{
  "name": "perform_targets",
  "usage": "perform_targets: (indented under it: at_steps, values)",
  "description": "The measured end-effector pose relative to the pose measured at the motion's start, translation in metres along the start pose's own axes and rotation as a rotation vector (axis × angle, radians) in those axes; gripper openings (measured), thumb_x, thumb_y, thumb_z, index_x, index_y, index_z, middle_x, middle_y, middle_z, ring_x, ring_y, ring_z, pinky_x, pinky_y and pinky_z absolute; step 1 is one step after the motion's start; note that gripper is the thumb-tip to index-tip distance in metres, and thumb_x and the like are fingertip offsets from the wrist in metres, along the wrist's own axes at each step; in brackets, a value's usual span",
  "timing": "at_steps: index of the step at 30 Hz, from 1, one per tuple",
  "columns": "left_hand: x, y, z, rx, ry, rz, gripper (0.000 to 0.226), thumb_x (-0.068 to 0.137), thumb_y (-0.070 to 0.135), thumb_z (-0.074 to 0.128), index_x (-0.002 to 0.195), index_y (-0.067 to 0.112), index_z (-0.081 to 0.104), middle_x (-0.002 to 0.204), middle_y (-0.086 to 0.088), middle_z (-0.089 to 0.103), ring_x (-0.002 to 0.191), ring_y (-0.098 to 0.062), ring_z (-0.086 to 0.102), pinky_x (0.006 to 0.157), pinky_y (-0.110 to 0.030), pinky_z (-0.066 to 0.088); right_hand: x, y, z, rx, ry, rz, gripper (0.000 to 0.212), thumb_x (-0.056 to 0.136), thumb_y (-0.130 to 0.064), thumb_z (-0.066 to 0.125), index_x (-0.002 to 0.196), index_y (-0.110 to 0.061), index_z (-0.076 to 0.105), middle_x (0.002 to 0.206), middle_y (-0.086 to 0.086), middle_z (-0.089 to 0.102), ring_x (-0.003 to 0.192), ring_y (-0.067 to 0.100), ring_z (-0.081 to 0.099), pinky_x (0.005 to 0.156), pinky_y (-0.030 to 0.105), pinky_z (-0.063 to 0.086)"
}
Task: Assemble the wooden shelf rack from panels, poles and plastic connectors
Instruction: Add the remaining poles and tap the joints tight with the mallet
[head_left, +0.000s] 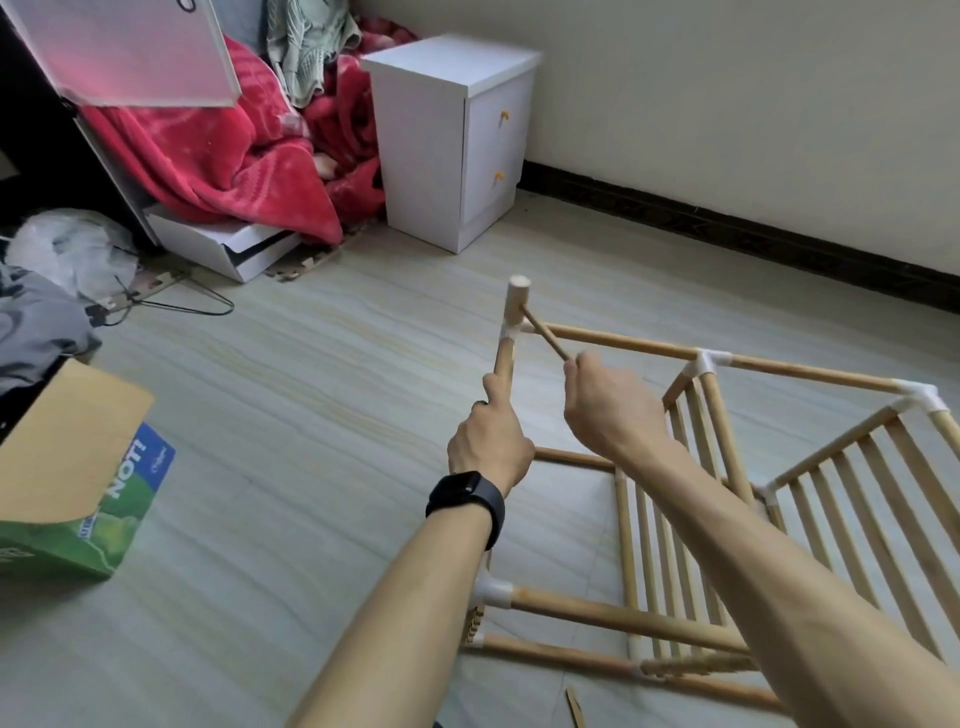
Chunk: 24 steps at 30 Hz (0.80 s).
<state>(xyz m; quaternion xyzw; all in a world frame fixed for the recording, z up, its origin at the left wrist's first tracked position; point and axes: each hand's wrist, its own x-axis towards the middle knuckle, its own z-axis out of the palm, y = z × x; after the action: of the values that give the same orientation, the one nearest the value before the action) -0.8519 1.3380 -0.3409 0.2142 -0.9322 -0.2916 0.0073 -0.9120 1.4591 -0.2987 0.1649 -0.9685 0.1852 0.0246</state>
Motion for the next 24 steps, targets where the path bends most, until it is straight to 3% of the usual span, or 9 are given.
perform_targets:
  at_steps: [2, 5, 9, 13, 16, 24]
  values:
    - [0.0, 0.0, -0.001, 0.009, 0.004, 0.007, 0.054, 0.091, 0.009, 0.056, 0.133, 0.013, 0.024, 0.1, -0.012, 0.06, 0.075, -0.031, 0.054, 0.065, -0.038, 0.045, -0.001, 0.006, 0.005, 0.017, -0.066, 0.063, 0.034, 0.11, -0.039, 0.026, 0.102, -0.015, 0.049, 0.074, 0.003, 0.061, 0.063, 0.025, 0.059, 0.062, 0.045, 0.053]
    - [0.002, 0.001, 0.0, 0.027, 0.018, 0.009, 0.057, 0.091, 0.009, 0.056, 0.137, 0.014, 0.022, 0.096, -0.01, 0.057, 0.075, -0.03, 0.054, 0.065, -0.038, 0.045, -0.006, 0.005, 0.006, 0.162, 0.196, -0.012, 0.03, 0.11, -0.038, 0.028, 0.099, -0.016, 0.046, 0.062, 0.001, 0.055, 0.049, 0.023, 0.052, 0.045, 0.037, 0.041]
    - [-0.001, 0.002, 0.0, 0.044, 0.037, 0.016, 0.06, 0.091, 0.005, 0.053, 0.14, 0.015, 0.02, 0.09, -0.009, 0.055, 0.073, -0.031, 0.054, 0.064, -0.039, 0.044, -0.007, 0.001, 0.006, -0.048, 0.076, -0.011, 0.025, 0.109, -0.037, 0.03, 0.099, -0.018, 0.043, 0.064, -0.001, 0.054, 0.053, 0.022, 0.052, 0.049, 0.036, 0.04]
    - [-0.002, 0.004, -0.003, 0.036, 0.027, -0.012, 0.048, 0.092, 0.007, 0.052, 0.133, 0.012, 0.027, 0.095, -0.01, 0.056, 0.075, -0.03, 0.051, 0.067, -0.04, 0.043, -0.009, -0.003, 0.006, 0.065, 0.153, -0.053, 0.025, 0.11, -0.035, 0.03, 0.1, -0.017, 0.044, 0.065, -0.002, 0.052, 0.053, 0.023, 0.052, 0.051, 0.04, 0.046]
    - [-0.002, 0.004, -0.003, 0.047, 0.023, -0.003, 0.049, 0.092, 0.007, 0.052, 0.133, 0.013, 0.026, 0.099, -0.013, 0.06, 0.075, -0.03, 0.05, 0.066, -0.039, 0.04, -0.009, -0.002, 0.006, -0.059, -0.03, 0.021, 0.026, 0.109, -0.037, 0.026, 0.102, -0.018, 0.043, 0.07, 0.001, 0.057, 0.062, 0.025, 0.057, 0.063, 0.045, 0.053]
    - [0.015, -0.001, -0.008, 0.143, 0.046, 0.048, 0.038, 0.096, 0.009, 0.044, 0.132, 0.012, 0.03, 0.085, -0.007, 0.055, 0.07, -0.029, 0.052, 0.063, -0.039, 0.04, -0.025, 0.031, -0.019, 0.241, 0.054, 0.075, 0.033, 0.108, -0.043, 0.032, 0.096, -0.021, 0.053, 0.069, 0.001, 0.062, 0.057, 0.021, 0.057, 0.054, 0.043, 0.049]
